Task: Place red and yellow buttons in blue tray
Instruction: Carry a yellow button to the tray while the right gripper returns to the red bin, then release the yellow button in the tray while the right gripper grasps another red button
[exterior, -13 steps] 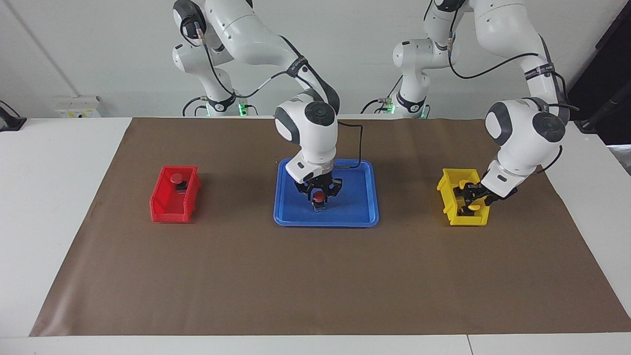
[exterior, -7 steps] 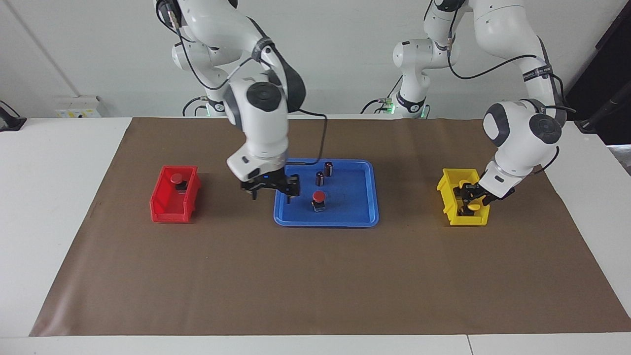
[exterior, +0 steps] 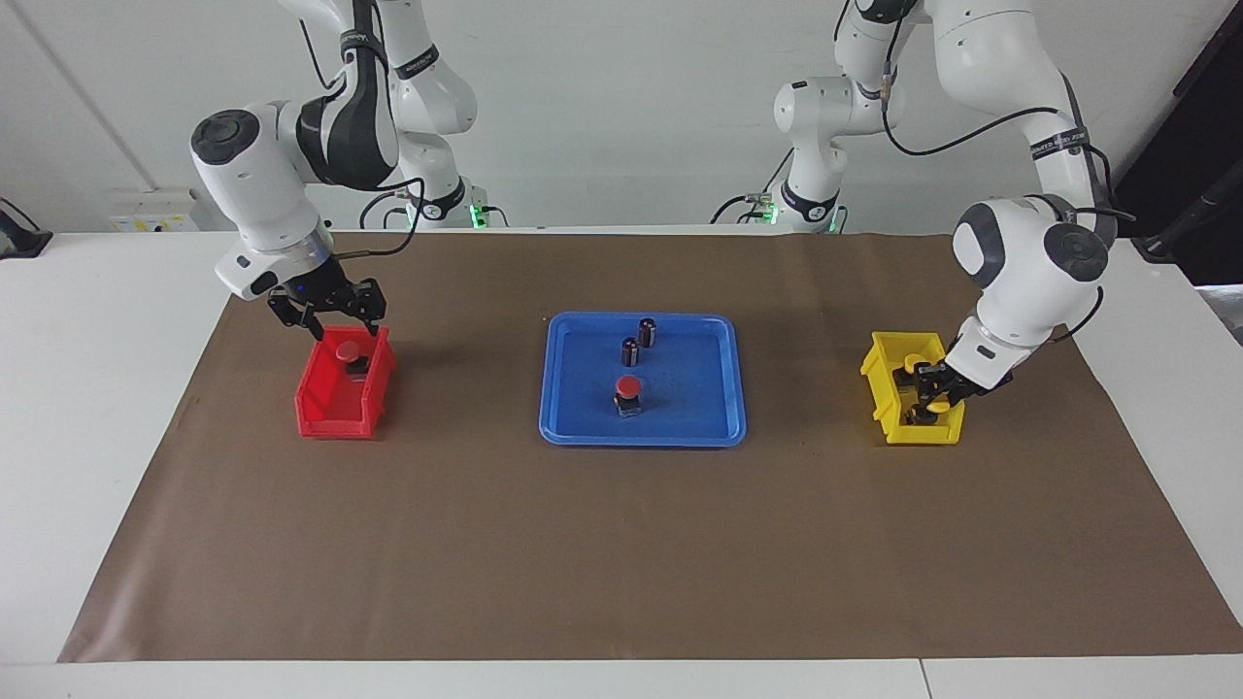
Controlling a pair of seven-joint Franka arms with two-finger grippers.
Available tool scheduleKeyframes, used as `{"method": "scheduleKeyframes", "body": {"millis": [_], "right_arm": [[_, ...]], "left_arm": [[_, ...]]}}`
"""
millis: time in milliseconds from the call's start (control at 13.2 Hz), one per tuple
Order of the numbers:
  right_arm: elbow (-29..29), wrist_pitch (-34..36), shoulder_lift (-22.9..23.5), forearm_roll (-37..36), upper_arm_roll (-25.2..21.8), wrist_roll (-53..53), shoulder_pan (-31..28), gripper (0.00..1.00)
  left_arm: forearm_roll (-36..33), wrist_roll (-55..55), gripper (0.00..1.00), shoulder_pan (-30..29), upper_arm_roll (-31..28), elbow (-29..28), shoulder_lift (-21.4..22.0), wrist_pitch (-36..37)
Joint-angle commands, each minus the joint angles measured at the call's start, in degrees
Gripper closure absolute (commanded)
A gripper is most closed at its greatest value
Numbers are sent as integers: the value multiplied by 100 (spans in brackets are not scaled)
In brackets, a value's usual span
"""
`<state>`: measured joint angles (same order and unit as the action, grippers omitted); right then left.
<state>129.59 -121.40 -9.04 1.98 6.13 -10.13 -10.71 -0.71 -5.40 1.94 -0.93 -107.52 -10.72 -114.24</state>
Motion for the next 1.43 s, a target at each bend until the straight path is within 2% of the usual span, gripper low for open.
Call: {"method": "scheduleKeyframes", "body": {"millis": [0,151,377,604,755,1057,1132,1358], "right_arm": [[320,-322,-71,171,91,-558,-369,32],[365,-419,59,180,91,-639,-466,38],[471,-841,183,180,99,-490,-396,41],[523,-1122,377,188,99,-481,-397,41],[602,-1236,455,180,99,-507,-431,42],[725,-1369,491,180,99,-490,-388,42],[795,-1377,465,180,99,-507,-396,42],[883,-1369,439,188,99,-534,-414,42]], "left_arm": [[-96,162,98,331,23,1526,0,1759],[-96,966,98,1006,31,1568,-9,1652],[-69,2828,99,2341,49,682,44,573],[-26,3895,99,3152,58,390,-157,113],[-25,4292,99,3408,58,345,-368,-308],[-17,4610,98,3620,58,503,-852,-644],[-17,4610,96,3629,58,504,-853,-644],[-17,4714,59,3708,58,521,-853,-617]]}}
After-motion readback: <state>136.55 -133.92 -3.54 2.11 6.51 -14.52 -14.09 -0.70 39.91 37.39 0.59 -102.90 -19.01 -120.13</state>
